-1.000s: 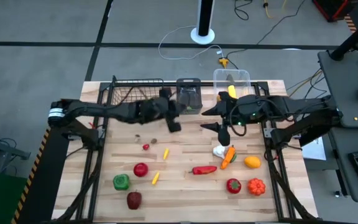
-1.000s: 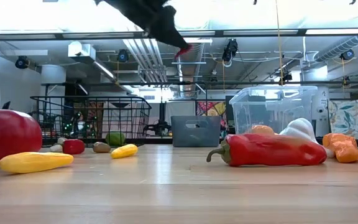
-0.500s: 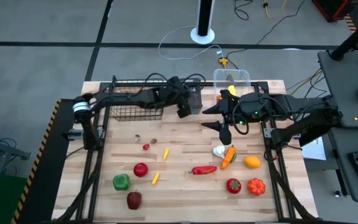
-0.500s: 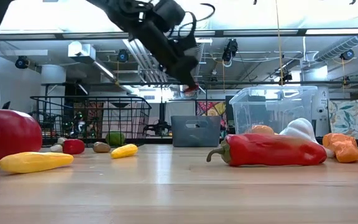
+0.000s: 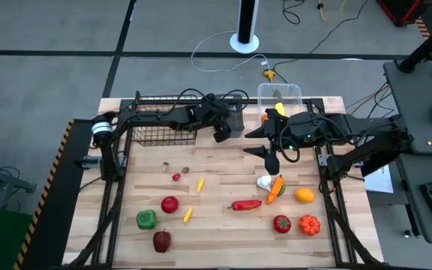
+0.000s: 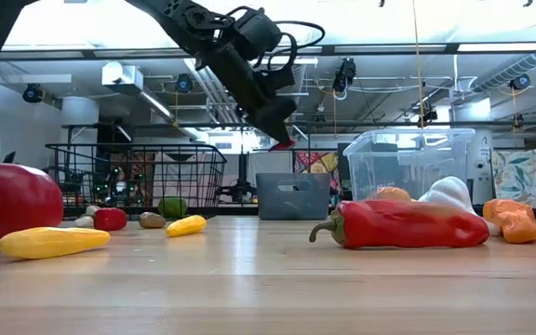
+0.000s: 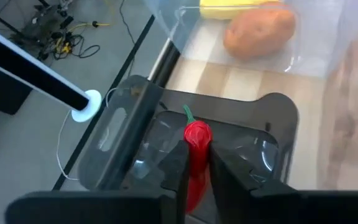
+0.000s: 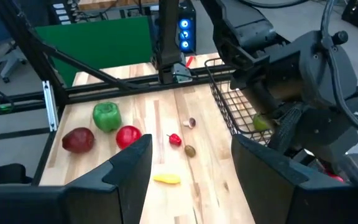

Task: Sort produce into baskets
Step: Put the small red chili pepper into the black bin, then put the large red chili pepper into the white bin

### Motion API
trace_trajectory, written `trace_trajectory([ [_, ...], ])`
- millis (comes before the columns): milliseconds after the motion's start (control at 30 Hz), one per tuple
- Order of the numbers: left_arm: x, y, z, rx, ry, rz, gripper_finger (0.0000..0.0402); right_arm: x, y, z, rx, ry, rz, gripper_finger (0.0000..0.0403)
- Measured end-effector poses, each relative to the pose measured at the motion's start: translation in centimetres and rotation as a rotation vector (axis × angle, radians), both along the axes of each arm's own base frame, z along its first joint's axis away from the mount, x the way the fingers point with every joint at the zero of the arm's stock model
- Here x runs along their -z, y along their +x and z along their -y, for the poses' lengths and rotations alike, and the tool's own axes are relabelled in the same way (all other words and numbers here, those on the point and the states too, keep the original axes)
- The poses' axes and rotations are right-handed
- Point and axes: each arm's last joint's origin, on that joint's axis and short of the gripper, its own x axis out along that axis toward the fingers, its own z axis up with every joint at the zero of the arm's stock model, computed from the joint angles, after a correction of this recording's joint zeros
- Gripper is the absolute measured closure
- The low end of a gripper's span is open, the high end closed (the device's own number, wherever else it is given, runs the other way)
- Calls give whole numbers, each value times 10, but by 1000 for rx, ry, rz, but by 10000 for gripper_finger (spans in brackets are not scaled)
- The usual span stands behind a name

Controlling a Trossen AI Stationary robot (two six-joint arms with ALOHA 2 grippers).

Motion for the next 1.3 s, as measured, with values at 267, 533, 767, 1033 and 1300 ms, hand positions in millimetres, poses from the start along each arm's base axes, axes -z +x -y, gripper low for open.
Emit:
trace_trajectory([
  [267,1,0,0,-4,-7,-4,291,0,0,0,3,8,0,191],
  [533,-8,-6,12,18,-16,-32,255,0,0,0,4,8,1,191],
  [767,-47,-28,61,107,-42,-39,253,0,0,0,4,8,0,191],
  [1033,-65,-82,119,207,-96,3,253,11,3,-1,19,17,-33,191],
  [1300,-54,-142,163,189,-296,126,253,36,8,-1,46,32,-82,191],
])
